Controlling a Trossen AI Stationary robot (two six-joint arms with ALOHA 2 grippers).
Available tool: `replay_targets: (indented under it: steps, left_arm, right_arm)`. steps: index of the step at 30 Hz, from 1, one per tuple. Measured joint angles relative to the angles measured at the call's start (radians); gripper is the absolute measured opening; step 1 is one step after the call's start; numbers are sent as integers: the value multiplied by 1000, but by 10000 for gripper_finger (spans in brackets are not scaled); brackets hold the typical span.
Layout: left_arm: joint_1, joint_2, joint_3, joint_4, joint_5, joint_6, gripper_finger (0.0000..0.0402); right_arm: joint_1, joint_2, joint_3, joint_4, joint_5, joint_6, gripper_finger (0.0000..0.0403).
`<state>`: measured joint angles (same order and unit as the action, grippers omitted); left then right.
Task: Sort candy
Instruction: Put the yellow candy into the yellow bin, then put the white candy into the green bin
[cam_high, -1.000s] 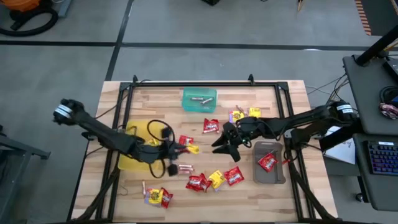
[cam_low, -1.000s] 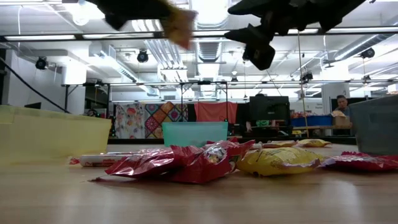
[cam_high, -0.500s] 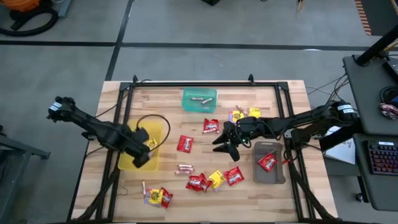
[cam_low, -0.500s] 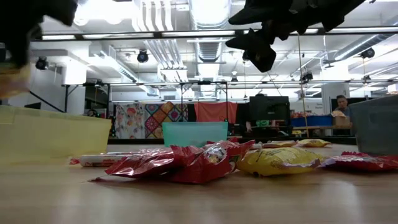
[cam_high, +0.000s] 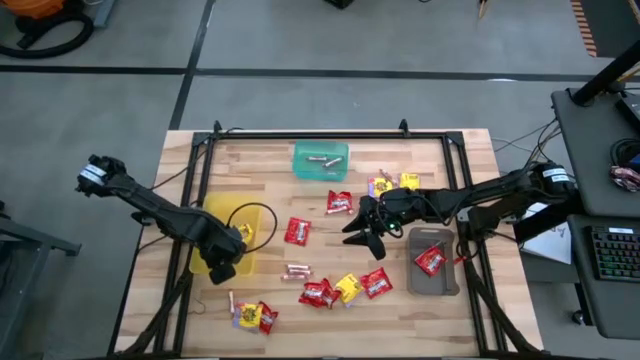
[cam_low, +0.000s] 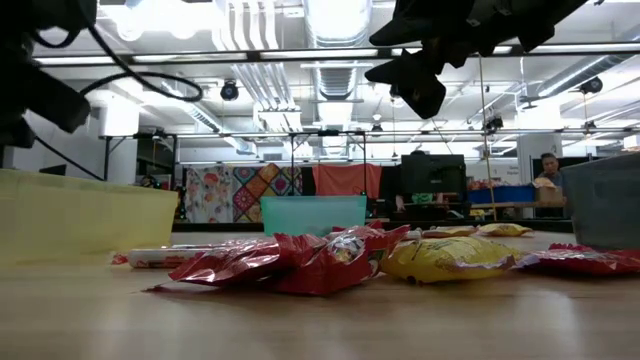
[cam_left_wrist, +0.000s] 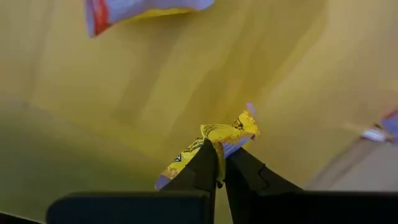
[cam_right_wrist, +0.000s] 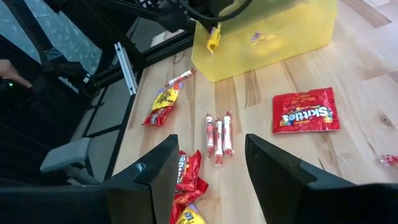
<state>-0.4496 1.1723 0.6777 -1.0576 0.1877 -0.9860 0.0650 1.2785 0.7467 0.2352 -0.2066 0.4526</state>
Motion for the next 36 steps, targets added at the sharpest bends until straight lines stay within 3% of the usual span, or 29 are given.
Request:
replay_targets:
  steps: [6, 18, 21, 25, 28, 32, 36]
  left_arm:
    - [0, 1, -2, 4, -94, 9, 34]
    - [0, 4, 56, -41, -111, 9, 98]
    - [-1, 4, 123, -32, -217, 29, 102]
    - [-1, 4, 225, 59, -441, 171, 101]
    - [2, 4, 261, 205, -593, 355, 97]
    - [26, 4, 238, 473, -617, 639, 91]
    - [34, 4, 159, 748, -617, 825, 83]
  right_arm:
    - [0, 0, 0, 0, 0, 2, 176]
    - [0, 0, 0, 0, 4, 11, 176]
    - [0, 0, 0, -9, 46, 23, 176]
    - [-7, 0, 1, -74, 170, 86, 176]
    - [-18, 1, 28, -248, 282, 134, 176]
    - [-30, 1, 74, -503, 436, 183, 176]
    - [-62, 1, 96, -609, 420, 49, 176]
